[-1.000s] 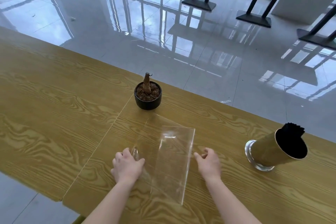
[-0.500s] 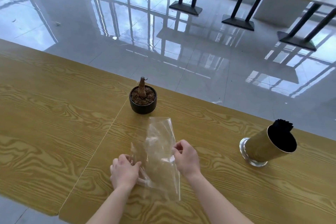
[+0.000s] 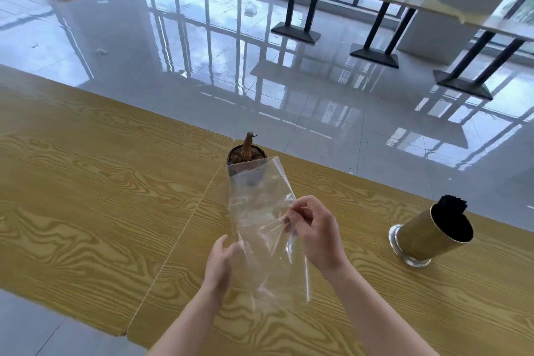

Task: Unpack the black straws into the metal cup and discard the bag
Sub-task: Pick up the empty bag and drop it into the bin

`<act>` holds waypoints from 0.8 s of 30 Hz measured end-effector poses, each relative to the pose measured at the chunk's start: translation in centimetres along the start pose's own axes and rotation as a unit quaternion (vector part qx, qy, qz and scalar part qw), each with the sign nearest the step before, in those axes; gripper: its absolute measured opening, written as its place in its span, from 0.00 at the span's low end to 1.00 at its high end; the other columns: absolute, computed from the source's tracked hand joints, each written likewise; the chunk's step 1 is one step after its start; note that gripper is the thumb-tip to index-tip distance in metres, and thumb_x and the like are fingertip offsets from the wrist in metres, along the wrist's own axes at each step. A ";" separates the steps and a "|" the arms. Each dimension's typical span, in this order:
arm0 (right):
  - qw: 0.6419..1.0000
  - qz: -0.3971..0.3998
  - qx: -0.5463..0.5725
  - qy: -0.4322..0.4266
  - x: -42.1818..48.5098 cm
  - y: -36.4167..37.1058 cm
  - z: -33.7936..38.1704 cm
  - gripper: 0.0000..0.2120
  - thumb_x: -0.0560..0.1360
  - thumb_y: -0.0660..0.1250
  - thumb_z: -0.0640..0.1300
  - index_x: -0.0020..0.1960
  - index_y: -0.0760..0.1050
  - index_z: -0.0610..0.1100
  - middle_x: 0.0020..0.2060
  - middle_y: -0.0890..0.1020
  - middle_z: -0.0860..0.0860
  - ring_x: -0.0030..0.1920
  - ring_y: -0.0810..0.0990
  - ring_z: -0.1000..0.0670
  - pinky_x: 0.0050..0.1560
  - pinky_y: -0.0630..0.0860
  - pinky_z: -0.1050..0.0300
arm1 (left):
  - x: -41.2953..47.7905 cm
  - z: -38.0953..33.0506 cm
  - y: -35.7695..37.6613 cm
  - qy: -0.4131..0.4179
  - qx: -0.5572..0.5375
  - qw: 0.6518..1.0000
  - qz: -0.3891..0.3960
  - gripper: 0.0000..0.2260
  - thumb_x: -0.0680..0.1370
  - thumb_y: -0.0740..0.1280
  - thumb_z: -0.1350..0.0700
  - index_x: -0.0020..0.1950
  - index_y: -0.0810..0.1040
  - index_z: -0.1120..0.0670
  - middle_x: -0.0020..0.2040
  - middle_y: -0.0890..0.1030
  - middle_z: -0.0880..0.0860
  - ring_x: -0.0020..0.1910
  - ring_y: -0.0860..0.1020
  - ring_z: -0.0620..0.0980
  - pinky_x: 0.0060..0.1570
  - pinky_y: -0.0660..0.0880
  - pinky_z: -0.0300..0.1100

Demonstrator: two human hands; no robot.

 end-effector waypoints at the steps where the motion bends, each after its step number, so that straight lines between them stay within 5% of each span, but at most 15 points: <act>1: 1.000 -0.004 0.003 0.008 0.0 -0.1 0.0 0.09 0.78 0.68 0.34 0.46 0.76 0.46 0.37 0.86 0.48 0.37 0.86 0.50 0.41 0.81 0.51 | -0.2 0.0 0.4 -0.015 -0.049 0.999 0.019 0.26 0.74 0.67 0.42 0.68 0.75 0.53 0.62 0.81 0.58 0.61 0.79 0.59 0.59 0.72 0.53; 4: 0.999 -0.015 -0.013 0.027 0.1 -0.6 -0.5 0.07 0.79 0.67 0.35 0.46 0.76 0.46 0.36 0.87 0.50 0.36 0.85 0.49 0.40 0.82 0.46 | -1.2 -0.1 0.6 -0.039 -0.152 0.987 0.038 0.23 0.74 0.64 0.33 0.56 0.79 0.51 0.49 0.85 0.60 0.53 0.82 0.59 0.60 0.70 0.58; 6: 0.999 -0.017 -0.016 0.048 0.0 -1.0 -1.5 0.06 0.78 0.67 0.37 0.46 0.76 0.46 0.36 0.87 0.50 0.36 0.85 0.45 0.41 0.82 0.40 | -1.9 -0.3 0.0 -0.015 -0.196 0.980 0.026 0.28 0.71 0.67 0.33 0.56 0.79 0.55 0.45 0.82 0.60 0.48 0.81 0.58 0.56 0.72 0.56; 10: 0.998 0.014 -0.026 0.060 -0.4 -1.2 -3.2 0.05 0.78 0.68 0.40 0.45 0.76 0.47 0.34 0.86 0.49 0.32 0.83 0.46 0.39 0.82 0.38 | -4.8 -0.9 -1.6 0.068 -0.152 0.986 -0.031 0.26 0.65 0.81 0.53 0.61 0.79 0.54 0.42 0.86 0.54 0.37 0.81 0.50 0.44 0.76 0.45; 13: 0.996 0.049 -0.055 0.041 -1.4 -0.4 -3.6 0.05 0.78 0.69 0.42 0.44 0.76 0.49 0.32 0.84 0.49 0.30 0.82 0.49 0.39 0.82 0.40 | -7.8 -0.3 -3.7 0.115 -0.093 0.980 -0.133 0.20 0.68 0.80 0.62 0.58 0.81 0.52 0.40 0.86 0.55 0.38 0.83 0.51 0.45 0.80 0.47; 18: 0.991 0.127 -0.046 0.011 -4.1 3.1 -2.6 0.07 0.77 0.70 0.42 0.52 0.75 0.52 0.34 0.82 0.50 0.31 0.84 0.50 0.41 0.83 0.45 | -13.9 2.4 -7.6 0.143 -0.106 0.953 -0.246 0.17 0.69 0.79 0.63 0.55 0.82 0.51 0.41 0.85 0.58 0.42 0.83 0.56 0.49 0.80 0.51; 22: 0.982 0.181 -0.047 -0.037 -7.1 6.9 -0.1 0.16 0.77 0.71 0.42 0.62 0.73 0.51 0.36 0.82 0.51 0.35 0.83 0.51 0.41 0.80 0.54 | -19.3 4.8 -11.2 0.147 -0.079 0.929 -0.329 0.16 0.70 0.79 0.63 0.54 0.81 0.50 0.39 0.86 0.55 0.42 0.85 0.52 0.40 0.82 0.42; 24: 0.974 0.210 -0.058 -0.066 -8.8 9.3 1.3 0.18 0.77 0.72 0.43 0.64 0.72 0.49 0.37 0.83 0.51 0.38 0.83 0.50 0.43 0.80 0.53 | -21.7 6.2 -13.2 0.146 -0.076 0.917 -0.364 0.16 0.70 0.78 0.62 0.55 0.81 0.51 0.39 0.86 0.55 0.41 0.84 0.52 0.43 0.82 0.43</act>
Point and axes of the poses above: each hand's wrist, its own x-axis towards the middle knuckle, its own y-axis out of the palm, z = x × y, the point moved 9 cm from there along x, towards the middle knuckle
